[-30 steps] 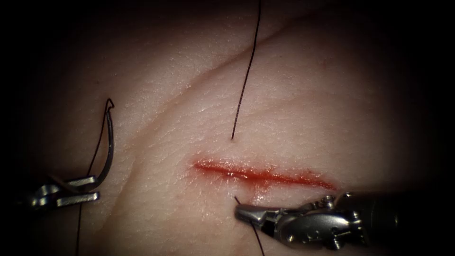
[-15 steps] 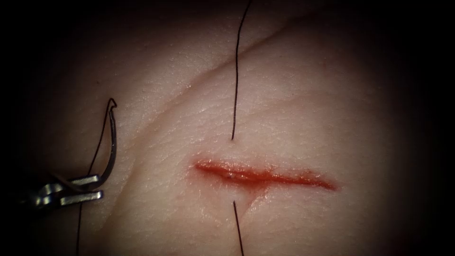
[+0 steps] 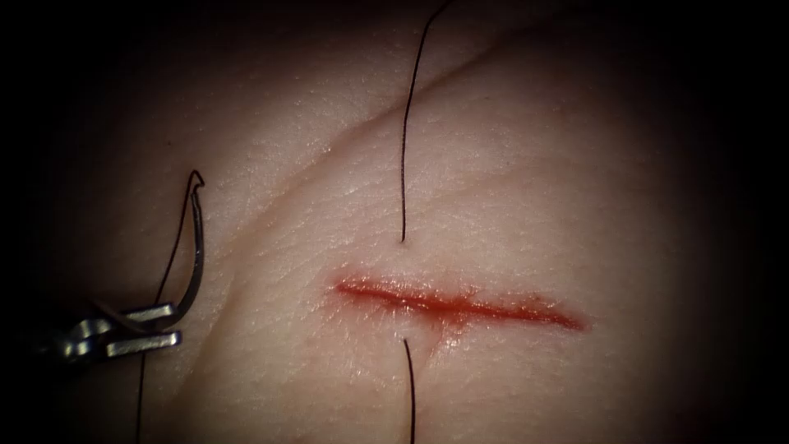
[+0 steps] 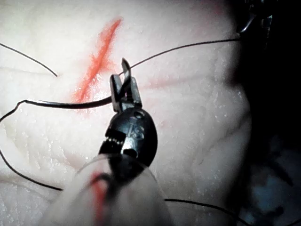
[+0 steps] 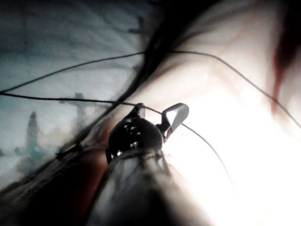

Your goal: Wound Closure

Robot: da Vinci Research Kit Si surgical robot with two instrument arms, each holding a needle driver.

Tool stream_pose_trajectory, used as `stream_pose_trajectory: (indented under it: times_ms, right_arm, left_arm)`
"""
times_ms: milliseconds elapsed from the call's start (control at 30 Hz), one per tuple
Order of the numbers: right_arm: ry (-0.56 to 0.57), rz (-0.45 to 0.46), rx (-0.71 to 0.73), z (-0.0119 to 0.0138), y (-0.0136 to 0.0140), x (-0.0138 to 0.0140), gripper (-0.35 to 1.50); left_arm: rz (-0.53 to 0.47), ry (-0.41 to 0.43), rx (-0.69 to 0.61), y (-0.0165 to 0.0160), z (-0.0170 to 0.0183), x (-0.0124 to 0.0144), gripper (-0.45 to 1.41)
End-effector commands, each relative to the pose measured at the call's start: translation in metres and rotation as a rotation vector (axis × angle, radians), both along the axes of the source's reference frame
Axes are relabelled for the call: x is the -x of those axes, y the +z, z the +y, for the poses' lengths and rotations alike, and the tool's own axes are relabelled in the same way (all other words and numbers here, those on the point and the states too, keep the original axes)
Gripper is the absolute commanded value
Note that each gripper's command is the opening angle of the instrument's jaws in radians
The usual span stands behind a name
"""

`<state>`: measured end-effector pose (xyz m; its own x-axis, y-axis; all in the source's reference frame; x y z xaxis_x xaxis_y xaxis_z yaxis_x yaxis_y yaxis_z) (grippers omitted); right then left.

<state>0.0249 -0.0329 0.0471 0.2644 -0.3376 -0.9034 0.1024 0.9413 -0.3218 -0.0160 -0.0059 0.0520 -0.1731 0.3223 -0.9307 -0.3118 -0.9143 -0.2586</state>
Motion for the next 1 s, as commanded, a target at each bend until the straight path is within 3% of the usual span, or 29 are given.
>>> stream_pose_trajectory:
  times_ms: [33,167,200,233,400,533,867,933,967,1000]
  right_arm:
    - [0.032,0.002,-0.004,0.0023,0.0026,-0.0007,1.40]
    - [0.092,-0.007,-0.010,0.0062,0.0069,-0.0016,1.46]
    - [0.100,-0.032,-0.012,0.0077,0.0092,-0.0021,1.46]
    - [0.100,-0.032,-0.012,0.0077,0.0092,-0.0021,1.46]
    - [0.114,-0.051,-0.004,0.0102,0.0142,-0.0023,1.45]
    - [0.115,-0.053,-0.001,0.0110,0.0159,-0.0019,1.40]
    - [0.119,-0.057,-0.007,0.0114,0.0162,-0.0027,1.30]
    - [0.122,-0.060,-0.007,0.0114,0.0162,-0.0029,1.21]
    - [0.107,-0.063,-0.002,0.0112,0.0162,-0.0027,0.78]
    - [0.107,-0.063,-0.002,0.0112,0.0162,-0.0027,0.78]
  left_arm:
    - [0.000,0.001,-0.002,0.0005,-0.0005,0.0005,-0.45]
    - [0.000,0.001,-0.002,0.0005,-0.0005,0.0005,-0.45]
    - [0.000,0.001,-0.001,0.0005,-0.0006,0.0004,-0.45]
    - [0.000,0.001,-0.001,0.0005,-0.0006,0.0004,-0.45]
    - [-0.003,0.008,0.000,0.0004,-0.0008,-0.0005,-0.45]
    - [-0.004,0.009,-0.001,0.0003,-0.0008,-0.0008,-0.45]
    - [0.000,0.004,0.000,0.0004,-0.0008,0.0000,-0.45]
    - [0.000,0.004,0.000,0.0004,-0.0008,0.0000,-0.45]
    - [0.000,0.004,0.000,0.0003,-0.0008,-0.0001,-0.45]
    - [0.000,0.004,0.000,0.0003,-0.0008,-0.0001,-0.45]
